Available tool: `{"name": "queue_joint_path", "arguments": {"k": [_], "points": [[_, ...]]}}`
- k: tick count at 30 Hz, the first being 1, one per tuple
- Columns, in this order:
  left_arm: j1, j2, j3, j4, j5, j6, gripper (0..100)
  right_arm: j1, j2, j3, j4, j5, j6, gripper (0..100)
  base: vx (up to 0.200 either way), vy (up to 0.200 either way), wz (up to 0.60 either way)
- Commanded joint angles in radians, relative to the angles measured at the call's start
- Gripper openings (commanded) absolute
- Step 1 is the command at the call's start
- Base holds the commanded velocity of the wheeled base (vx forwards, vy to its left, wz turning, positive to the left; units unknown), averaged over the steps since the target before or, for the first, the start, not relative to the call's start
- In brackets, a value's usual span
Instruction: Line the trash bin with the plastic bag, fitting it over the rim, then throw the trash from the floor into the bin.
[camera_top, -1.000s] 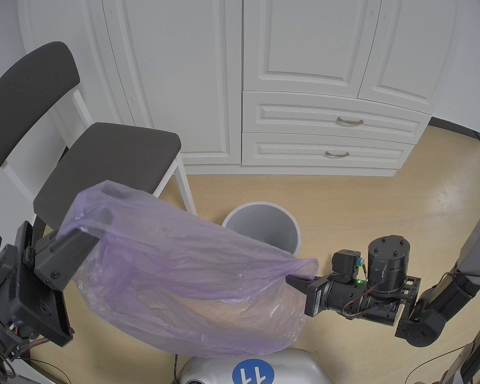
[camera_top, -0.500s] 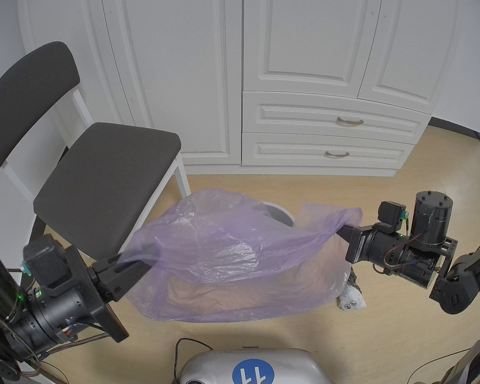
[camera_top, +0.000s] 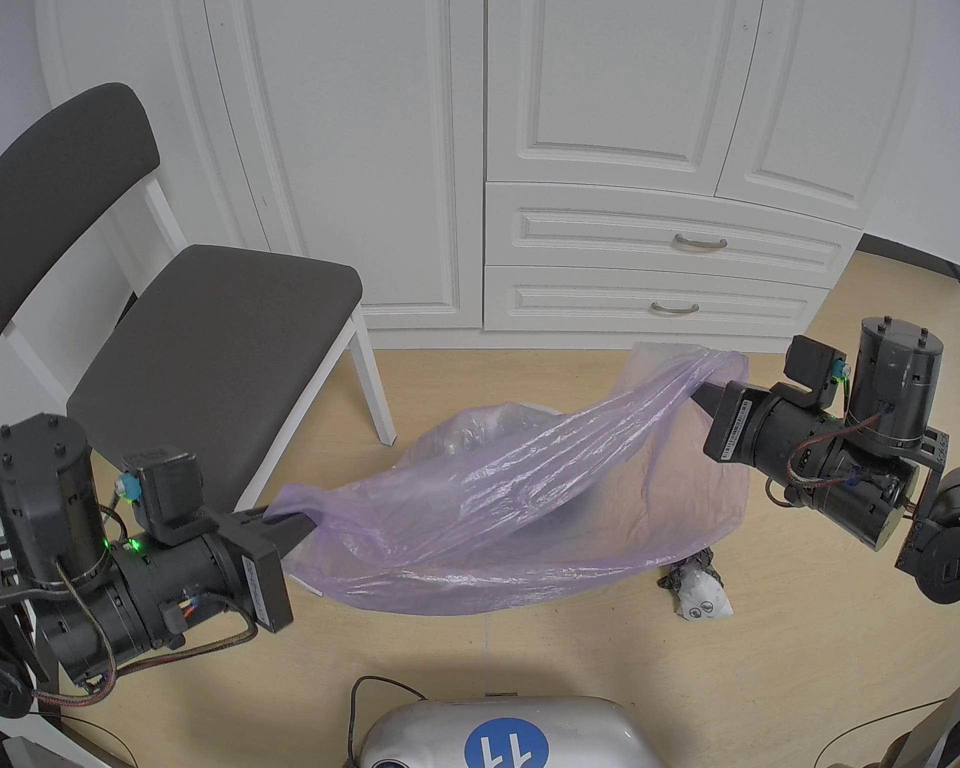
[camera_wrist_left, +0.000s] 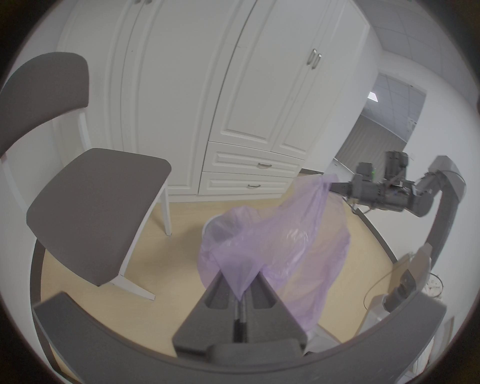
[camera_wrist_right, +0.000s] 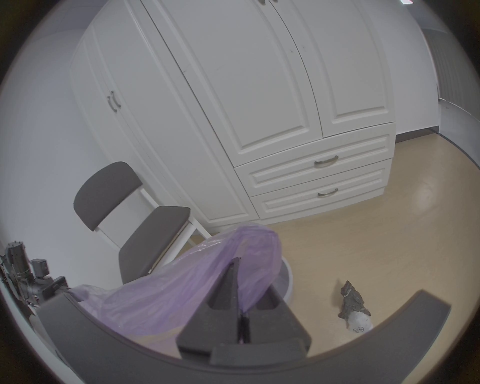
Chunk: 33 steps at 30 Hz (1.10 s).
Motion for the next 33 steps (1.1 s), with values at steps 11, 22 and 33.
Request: {"name": "queue_joint_path", "arguments": {"k": [11,22,33], "points": [[0.115,0.036,-0.032,-0.007,0.006,0.002,0,0.031,-0.097,0.083,0.050,-0.077,-0.177,0,0.000,0.000,0.00],[0.146,0.071,-0.053,-0.102,0.008,-0.008,0,0.026,-0.118,0.209,0.062,-0.136,-0.384,0,0.000,0.000,0.00],[0.164,0.083,-0.042,-0.173,0.008,-0.008,0,-0.018,-0.123,0.292,0.061,-0.133,-0.502,0,0.000,0.000,0.00]]}}
